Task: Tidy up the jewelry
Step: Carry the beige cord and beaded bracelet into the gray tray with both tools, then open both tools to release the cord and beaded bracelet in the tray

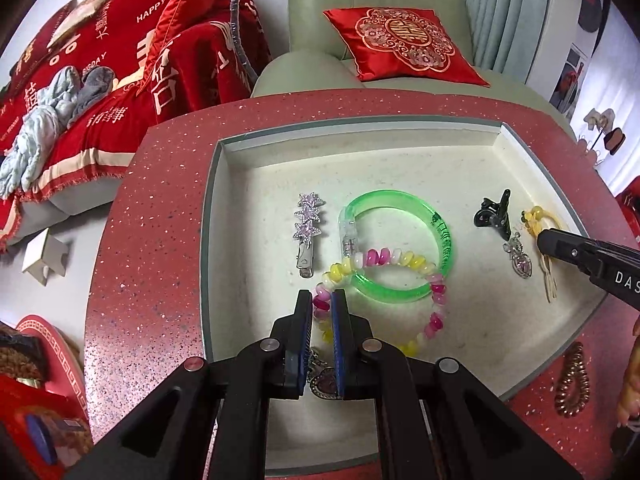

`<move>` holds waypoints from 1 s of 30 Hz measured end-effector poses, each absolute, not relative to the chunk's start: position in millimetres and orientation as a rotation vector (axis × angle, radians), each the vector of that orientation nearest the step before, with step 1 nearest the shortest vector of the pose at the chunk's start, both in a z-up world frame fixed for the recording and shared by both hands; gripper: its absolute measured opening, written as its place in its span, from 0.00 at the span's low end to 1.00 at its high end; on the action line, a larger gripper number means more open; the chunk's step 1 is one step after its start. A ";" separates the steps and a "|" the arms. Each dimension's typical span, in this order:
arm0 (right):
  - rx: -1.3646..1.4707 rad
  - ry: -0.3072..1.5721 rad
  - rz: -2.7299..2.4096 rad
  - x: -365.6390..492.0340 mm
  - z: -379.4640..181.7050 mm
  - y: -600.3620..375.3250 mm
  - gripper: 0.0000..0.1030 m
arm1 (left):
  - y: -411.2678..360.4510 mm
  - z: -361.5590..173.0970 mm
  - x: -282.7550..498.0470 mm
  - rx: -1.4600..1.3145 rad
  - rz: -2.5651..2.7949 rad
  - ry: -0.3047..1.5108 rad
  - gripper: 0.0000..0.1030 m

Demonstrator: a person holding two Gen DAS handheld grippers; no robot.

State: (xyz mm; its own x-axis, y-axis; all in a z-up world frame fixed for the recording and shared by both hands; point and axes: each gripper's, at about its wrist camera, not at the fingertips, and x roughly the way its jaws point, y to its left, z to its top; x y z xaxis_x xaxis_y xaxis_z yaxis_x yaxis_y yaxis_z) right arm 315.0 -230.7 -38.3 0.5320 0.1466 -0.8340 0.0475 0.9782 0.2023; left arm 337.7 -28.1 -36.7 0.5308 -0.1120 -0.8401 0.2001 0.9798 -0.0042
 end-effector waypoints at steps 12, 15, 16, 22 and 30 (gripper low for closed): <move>0.223 1.030 0.080 313.6 -42.5 -227.0 0.11 | -36.5 -31.1 325.9 0.161 -0.158 0.926 0.27; 0.258 1.028 0.088 311.5 -41.8 -230.4 0.29 | -37.7 -21.1 320.3 0.171 -0.154 0.879 0.27; 0.276 1.020 0.098 310.3 -40.6 -231.5 0.32 | -37.9 -18.5 319.1 0.175 -0.153 0.868 0.27; 0.301 0.968 0.130 298.1 -21.6 -228.8 0.51 | -38.2 -5.6 311.3 0.176 -0.148 0.827 0.27; 0.324 0.937 0.131 267.5 -4.4 -234.0 0.59 | -29.1 7.1 290.6 0.135 -0.156 0.807 0.27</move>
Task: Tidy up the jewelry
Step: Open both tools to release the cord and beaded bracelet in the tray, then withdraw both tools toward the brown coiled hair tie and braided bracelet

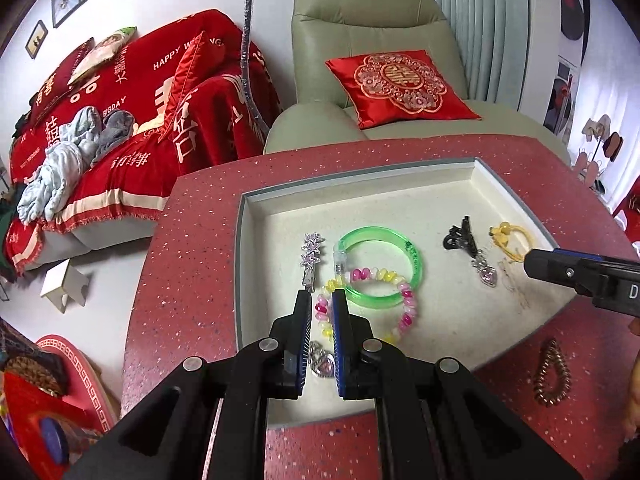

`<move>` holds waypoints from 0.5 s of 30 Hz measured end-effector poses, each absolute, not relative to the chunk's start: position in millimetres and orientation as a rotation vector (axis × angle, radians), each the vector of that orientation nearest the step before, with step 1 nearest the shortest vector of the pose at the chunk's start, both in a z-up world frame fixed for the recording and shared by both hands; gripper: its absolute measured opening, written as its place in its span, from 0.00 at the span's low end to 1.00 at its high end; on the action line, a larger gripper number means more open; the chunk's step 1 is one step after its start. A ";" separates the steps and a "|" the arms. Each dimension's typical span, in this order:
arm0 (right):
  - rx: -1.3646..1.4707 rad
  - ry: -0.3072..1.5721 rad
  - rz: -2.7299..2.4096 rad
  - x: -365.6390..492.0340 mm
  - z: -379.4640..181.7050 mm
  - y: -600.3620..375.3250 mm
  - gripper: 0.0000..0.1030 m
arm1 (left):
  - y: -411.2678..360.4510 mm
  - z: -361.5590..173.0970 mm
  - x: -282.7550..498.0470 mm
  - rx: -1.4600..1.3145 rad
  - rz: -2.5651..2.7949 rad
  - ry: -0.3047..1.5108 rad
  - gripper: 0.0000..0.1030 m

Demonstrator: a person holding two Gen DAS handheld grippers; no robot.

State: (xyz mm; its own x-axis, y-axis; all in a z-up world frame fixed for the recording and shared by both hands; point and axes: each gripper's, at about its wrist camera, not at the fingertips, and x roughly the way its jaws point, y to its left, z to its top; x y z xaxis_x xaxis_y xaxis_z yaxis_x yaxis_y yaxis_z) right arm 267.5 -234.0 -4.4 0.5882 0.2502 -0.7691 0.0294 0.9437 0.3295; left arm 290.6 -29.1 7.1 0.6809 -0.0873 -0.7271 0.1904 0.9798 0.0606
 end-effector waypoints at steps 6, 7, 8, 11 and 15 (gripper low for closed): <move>0.347 0.939 0.121 237.3 -3.5 -241.4 0.61 | -26.5 14.2 268.8 0.119 -0.180 0.801 0.27; 0.350 0.941 0.120 233.7 -4.4 -242.1 0.62 | -26.5 14.3 265.7 0.116 -0.185 0.803 0.27; 0.353 0.945 0.119 228.4 -5.8 -242.9 0.62 | -26.0 14.5 262.6 0.112 -0.190 0.806 0.27; 0.357 0.958 0.112 216.8 -9.9 -245.9 0.63 | -26.9 13.3 251.6 0.104 -0.196 0.814 0.27; 0.373 0.964 0.102 201.3 -13.5 -252.0 0.63 | -25.7 8.9 239.9 0.086 -0.201 0.833 0.27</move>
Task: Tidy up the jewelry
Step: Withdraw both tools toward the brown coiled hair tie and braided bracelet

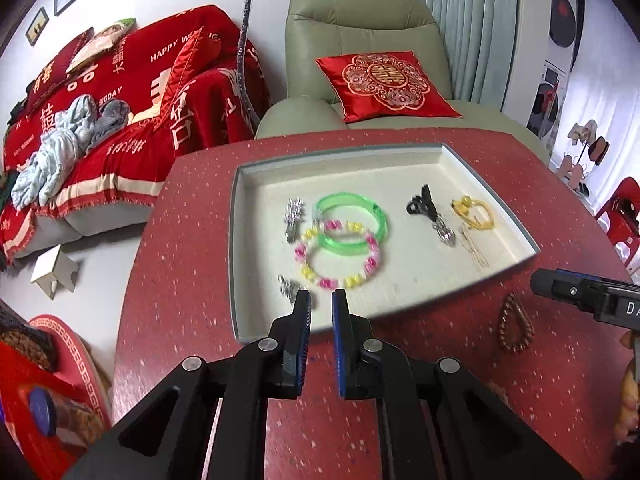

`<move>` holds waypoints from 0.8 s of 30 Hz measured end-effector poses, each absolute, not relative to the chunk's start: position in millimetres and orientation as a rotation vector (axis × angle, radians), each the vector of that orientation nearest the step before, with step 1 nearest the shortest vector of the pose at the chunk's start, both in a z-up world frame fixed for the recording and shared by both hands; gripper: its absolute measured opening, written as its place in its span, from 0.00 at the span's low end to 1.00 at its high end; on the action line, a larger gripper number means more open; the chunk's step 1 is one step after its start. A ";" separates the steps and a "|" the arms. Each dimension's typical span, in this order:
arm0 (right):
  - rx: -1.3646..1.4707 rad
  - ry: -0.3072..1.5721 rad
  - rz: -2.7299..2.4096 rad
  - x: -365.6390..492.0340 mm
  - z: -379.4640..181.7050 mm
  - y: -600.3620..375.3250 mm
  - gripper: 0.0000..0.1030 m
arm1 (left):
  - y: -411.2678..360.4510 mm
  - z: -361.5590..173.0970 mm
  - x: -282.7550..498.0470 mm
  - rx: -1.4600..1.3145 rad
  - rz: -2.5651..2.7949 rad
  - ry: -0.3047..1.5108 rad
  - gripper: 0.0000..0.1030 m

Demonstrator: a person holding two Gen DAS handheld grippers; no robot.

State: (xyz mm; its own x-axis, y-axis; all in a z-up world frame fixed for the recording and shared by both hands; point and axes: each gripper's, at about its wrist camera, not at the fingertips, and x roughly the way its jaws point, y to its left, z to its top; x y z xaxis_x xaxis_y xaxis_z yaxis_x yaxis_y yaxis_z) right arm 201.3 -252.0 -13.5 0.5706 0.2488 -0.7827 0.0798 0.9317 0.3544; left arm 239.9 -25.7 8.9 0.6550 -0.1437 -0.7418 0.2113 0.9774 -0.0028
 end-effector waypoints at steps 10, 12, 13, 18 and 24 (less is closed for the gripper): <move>0.319 0.968 0.092 176.2 -15.8 -252.2 0.72 | -21.4 6.3 205.6 0.054 -0.168 0.803 1.00; 0.311 0.967 0.094 172.5 -16.4 -251.3 0.80 | -24.1 5.5 199.2 0.068 -0.166 0.798 1.00; 0.310 0.963 0.094 171.4 -16.1 -251.6 0.80 | -24.8 5.0 197.3 0.074 -0.163 0.796 1.00; 0.289 0.963 0.100 163.7 -18.4 -251.0 0.81 | -29.0 -4.0 189.1 0.078 -0.195 0.834 1.00; 0.260 0.983 0.091 160.1 -21.9 -250.9 0.81 | -35.2 -15.6 178.1 0.079 -0.245 0.875 1.00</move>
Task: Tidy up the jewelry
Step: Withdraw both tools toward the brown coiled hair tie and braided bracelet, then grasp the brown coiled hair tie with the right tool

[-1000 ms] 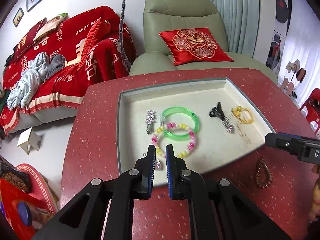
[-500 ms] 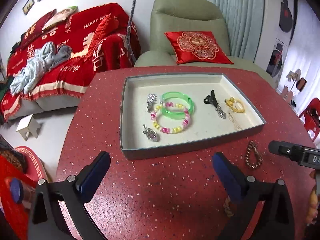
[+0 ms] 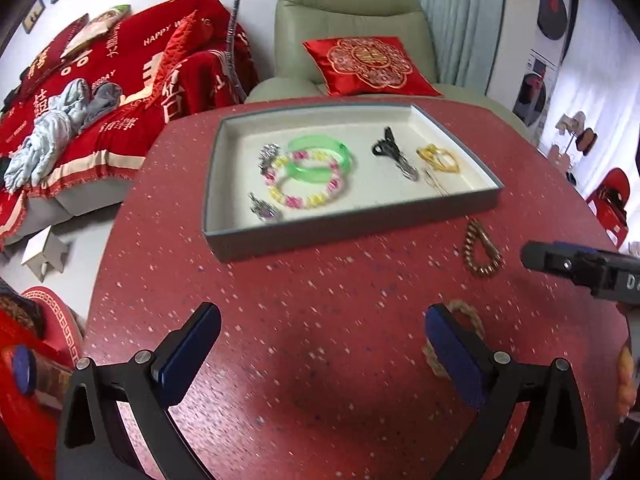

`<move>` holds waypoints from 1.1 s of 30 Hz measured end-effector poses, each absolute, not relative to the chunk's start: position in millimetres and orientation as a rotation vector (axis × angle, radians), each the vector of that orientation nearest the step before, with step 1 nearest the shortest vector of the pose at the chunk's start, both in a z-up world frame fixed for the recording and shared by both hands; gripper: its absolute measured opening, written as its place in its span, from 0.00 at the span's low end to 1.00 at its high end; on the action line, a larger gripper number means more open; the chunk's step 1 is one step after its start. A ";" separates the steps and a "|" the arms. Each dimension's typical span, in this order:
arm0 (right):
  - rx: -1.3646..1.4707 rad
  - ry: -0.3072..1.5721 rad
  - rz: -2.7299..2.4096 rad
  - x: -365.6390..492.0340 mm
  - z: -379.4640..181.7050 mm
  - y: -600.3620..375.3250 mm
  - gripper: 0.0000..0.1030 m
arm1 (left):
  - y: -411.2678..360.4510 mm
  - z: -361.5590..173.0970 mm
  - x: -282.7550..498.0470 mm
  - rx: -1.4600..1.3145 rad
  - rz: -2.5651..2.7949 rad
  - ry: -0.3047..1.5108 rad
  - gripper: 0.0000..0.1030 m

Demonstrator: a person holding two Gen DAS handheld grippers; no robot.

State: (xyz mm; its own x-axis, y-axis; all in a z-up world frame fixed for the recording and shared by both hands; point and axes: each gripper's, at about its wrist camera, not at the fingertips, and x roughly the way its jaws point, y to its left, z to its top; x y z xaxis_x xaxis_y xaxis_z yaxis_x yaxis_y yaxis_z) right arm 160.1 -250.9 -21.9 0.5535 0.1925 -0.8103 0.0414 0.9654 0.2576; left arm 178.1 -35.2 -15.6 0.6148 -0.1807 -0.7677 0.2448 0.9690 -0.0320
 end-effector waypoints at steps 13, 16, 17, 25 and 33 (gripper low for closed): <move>0.225 1.031 0.052 169.9 -32.4 -255.1 0.81 | -63.3 -31.0 169.9 0.135 -0.274 0.921 1.00; 0.220 1.045 0.054 174.2 -36.0 -253.8 0.81 | -70.3 -35.5 170.5 0.148 -0.275 0.931 1.00; 0.218 1.049 0.056 175.7 -37.1 -253.1 0.81 | -72.3 -36.5 170.4 0.153 -0.275 0.933 1.00; 0.187 1.064 0.064 189.8 -40.5 -242.4 0.63 | -84.6 -41.6 171.3 0.184 -0.274 0.936 1.00; 0.121 1.083 0.066 196.0 -46.6 -231.4 0.48 | -92.2 -49.8 173.5 0.205 -0.272 0.957 1.00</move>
